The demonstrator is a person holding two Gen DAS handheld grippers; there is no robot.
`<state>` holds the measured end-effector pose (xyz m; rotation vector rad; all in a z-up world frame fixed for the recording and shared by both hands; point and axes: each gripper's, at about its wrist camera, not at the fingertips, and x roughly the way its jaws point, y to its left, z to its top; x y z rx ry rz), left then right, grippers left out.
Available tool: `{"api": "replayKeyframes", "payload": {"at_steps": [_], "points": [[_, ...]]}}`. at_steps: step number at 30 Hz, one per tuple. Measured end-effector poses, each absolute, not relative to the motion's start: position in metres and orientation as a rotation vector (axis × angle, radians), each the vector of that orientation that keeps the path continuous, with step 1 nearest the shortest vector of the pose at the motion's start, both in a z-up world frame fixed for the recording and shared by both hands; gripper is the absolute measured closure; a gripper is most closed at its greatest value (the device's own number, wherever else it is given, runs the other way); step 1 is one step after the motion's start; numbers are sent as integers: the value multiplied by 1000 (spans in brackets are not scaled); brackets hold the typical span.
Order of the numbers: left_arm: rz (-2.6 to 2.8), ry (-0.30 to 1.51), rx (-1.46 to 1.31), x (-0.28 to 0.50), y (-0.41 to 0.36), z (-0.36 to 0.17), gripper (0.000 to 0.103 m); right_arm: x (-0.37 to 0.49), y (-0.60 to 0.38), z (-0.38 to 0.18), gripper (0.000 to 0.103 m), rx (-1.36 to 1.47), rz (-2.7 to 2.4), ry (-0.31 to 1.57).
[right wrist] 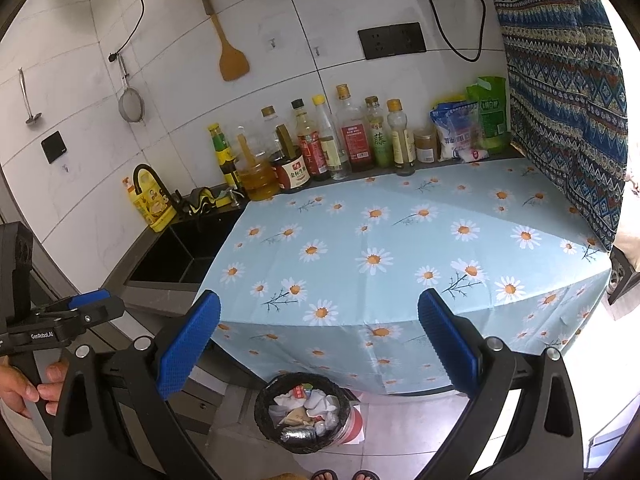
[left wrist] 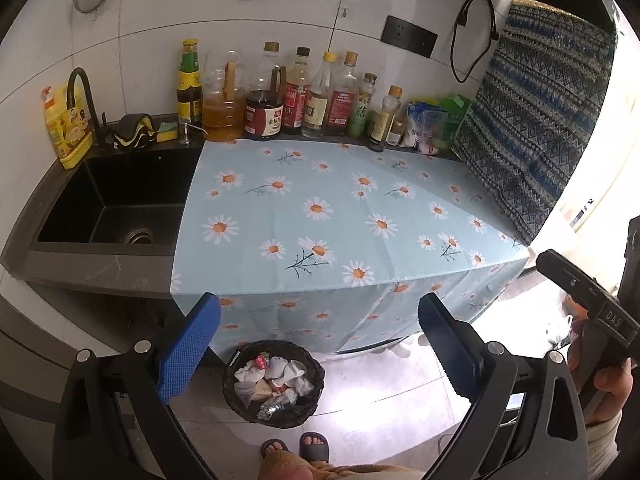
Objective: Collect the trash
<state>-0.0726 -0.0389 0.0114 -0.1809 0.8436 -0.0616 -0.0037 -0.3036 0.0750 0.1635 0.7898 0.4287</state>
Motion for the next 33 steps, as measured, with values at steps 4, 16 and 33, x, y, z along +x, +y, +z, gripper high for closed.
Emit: {"api": "replayKeyframes", "payload": {"at_steps": [4, 16, 33], "points": [[-59, 848, -184, -71, -39, 9, 7, -4, -303, 75, 5, 165, 430, 790], [-49, 842, -185, -69, -42, 9, 7, 4, -306, 69, 5, 157, 435, 814], [-41, 846, -176, -67, -47, 6, 7, 6, -318, 62, 5, 163, 427, 827]]}}
